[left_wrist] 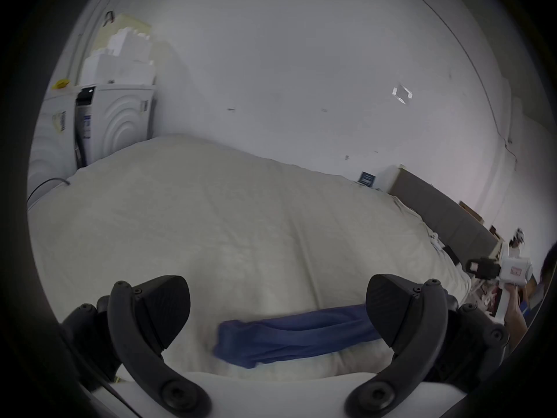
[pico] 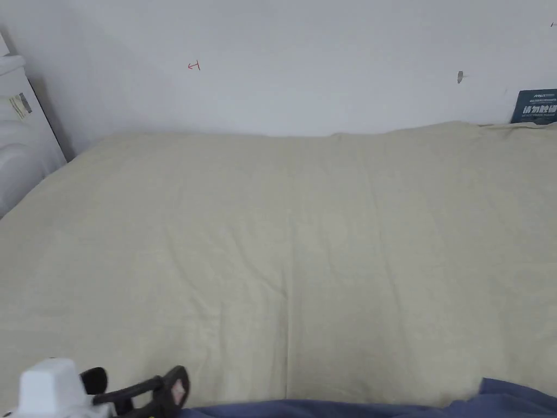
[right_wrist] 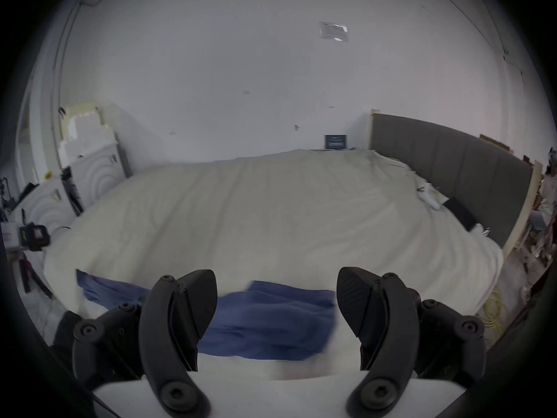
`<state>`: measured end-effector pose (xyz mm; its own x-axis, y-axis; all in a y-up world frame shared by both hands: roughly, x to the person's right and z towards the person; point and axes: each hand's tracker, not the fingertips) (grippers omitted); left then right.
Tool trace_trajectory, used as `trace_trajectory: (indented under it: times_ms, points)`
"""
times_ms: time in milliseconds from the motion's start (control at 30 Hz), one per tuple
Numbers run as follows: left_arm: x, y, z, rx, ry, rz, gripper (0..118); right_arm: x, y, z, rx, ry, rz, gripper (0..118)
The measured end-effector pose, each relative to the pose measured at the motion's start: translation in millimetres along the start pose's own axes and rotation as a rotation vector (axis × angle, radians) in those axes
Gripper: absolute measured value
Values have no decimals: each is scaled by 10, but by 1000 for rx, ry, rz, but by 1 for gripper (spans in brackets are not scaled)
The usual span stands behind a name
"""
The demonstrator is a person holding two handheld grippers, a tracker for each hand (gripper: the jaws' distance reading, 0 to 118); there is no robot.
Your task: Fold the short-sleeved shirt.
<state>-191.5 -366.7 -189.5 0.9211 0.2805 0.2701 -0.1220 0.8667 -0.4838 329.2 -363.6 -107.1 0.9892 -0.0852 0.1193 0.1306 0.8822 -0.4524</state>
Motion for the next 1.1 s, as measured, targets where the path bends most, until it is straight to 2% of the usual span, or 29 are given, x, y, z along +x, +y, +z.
trace_trajectory:
  times_ms: [33, 100, 200, 267, 300, 333, 400, 433, 467, 767, 933, 1000, 1033, 1067, 1100]
  points:
    - [114, -48, -36, -2, -7, -29, 115, -109, -37, -10, 20, 25, 9, 85]
    - [200, -126, -68, -9, 16, -48, 103, -290, -92, -19, 10, 11, 26, 85]
    - [365, -262, -3, 14, 56, -109, 68, -465, -243, 37, 13, -22, 48, 83]
    - [381, -328, 52, 17, 62, -106, 53, -481, -351, 67, 0, -5, 13, 70]
    - [366, -348, 73, 13, 66, -95, 50, -485, -401, 85, -7, 14, -10, 64]
    - [336, -371, 100, 6, 65, -72, 50, -487, -439, 102, -11, 25, -18, 64]
    - [246, -438, 129, -2, 56, -28, 22, -502, -492, 102, -29, 32, -35, 9]
    - [199, -472, 145, -16, 64, -9, 12, -489, -533, 104, -31, 37, -38, 1]
    - [164, -500, 160, -23, 62, -4, 0, -476, -547, 104, -40, 41, -37, 1]
    - [-102, -698, 170, -80, 123, 70, 0, -427, -541, 25, -56, 34, -59, 1]
    - [-395, -795, 4, -77, 81, 304, 0, -477, -531, 25, -59, 45, -53, 1]
    - [-549, -864, -81, -61, 70, 422, 12, -469, -541, 13, -66, 52, -55, 1]
    - [-637, -906, -121, -42, 59, 497, 27, -463, -551, 10, -66, 53, -56, 1]
    - [-721, -951, -155, -26, 59, 565, 57, -468, -555, 10, -68, 55, -57, 1]
    - [-820, -998, -197, -16, 38, 635, 76, -463, -562, 8, -72, 56, -60, 1]
